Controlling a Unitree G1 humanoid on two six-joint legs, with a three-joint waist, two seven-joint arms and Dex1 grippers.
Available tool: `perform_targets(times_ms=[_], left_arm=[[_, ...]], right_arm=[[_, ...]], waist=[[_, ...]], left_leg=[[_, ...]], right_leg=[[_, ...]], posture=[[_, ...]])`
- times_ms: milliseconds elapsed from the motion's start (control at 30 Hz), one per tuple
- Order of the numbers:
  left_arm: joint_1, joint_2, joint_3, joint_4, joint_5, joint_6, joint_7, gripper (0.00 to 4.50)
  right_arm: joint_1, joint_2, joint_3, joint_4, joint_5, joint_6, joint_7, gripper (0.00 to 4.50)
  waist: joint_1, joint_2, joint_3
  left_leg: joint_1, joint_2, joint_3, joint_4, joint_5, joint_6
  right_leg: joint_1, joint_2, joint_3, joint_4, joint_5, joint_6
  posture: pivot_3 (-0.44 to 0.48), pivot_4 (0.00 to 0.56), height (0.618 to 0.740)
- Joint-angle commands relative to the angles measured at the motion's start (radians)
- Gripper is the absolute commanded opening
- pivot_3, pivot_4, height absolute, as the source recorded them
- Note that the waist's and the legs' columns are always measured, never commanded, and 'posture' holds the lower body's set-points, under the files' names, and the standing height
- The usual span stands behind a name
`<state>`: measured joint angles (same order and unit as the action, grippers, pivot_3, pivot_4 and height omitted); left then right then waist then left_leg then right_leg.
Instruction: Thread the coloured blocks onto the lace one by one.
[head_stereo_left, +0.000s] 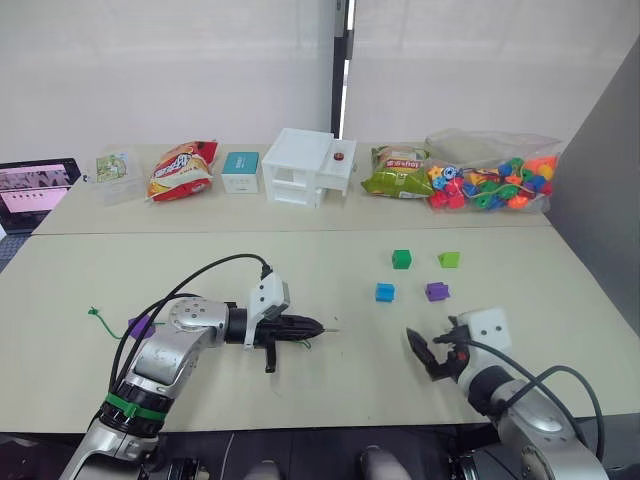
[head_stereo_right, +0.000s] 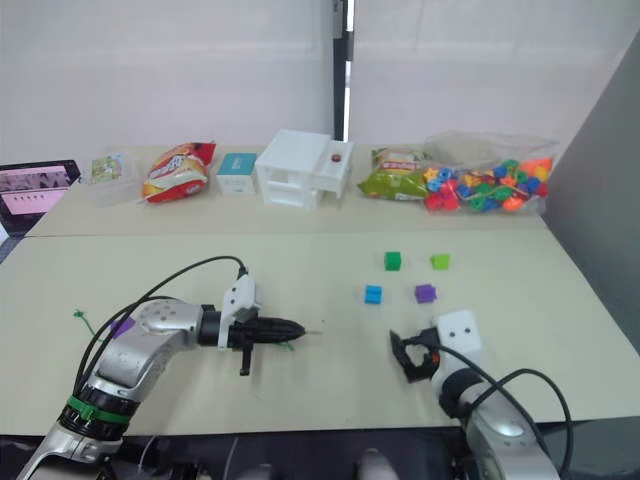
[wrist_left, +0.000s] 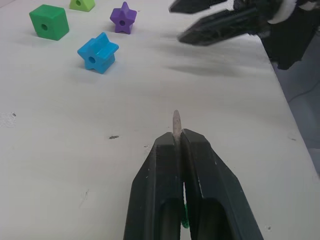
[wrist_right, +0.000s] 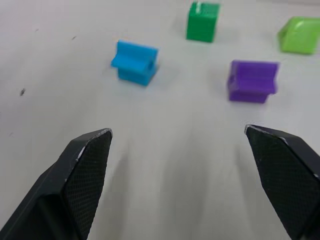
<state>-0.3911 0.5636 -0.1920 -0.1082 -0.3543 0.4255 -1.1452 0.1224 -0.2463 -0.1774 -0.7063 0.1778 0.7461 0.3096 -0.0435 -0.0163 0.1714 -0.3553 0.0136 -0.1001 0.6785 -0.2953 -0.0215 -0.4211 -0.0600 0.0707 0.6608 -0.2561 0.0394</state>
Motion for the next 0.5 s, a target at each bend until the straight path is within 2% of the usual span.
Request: perform_targets(times_ms=[33,267,500], left_arm=[[-0.004,0.007,0.014,-0.051,-0.017,0.017,0.011,0.00],[-0.003,0.002,0.007,-0.075,-0.015,0.037,0.033,0.00],[-0.003,-0.006,-0.001,-0.071,-0.010,0.032,0.044,0.00]], right_arm=[[-0.080,-0.011,-0.039,0.048,0.010,-0.034,-0.028,4.48],[-0.276,-0.013,-0.095,0.265,0.026,-0.031,-0.096,4.48],[-0.505,-0.062,-0.139,0.504,0.026,0.005,-0.155,4.48]], waist=[[0.000,0.000,0.000],[0.000,0.000,0.000],[-0.001,0.000,0.000]], left_leg=[[0.000,0.000,0.000,0.000,0.000,0.000],[0.000,0.000,0.000,-0.001,0.000,0.000],[0.000,0.000,0.000,-0.001,0.000,0.000]], right_leg=[[0.000,0.000,0.000,0.000,0.000,0.000],[0.000,0.000,0.000,0.000,0.000,0.000],[0.000,0.000,0.000,0.001,0.000,0.000]], posture=[[0.000,0.150,0.740],[0.000,0.150,0.740],[0.000,0.150,0.740]])
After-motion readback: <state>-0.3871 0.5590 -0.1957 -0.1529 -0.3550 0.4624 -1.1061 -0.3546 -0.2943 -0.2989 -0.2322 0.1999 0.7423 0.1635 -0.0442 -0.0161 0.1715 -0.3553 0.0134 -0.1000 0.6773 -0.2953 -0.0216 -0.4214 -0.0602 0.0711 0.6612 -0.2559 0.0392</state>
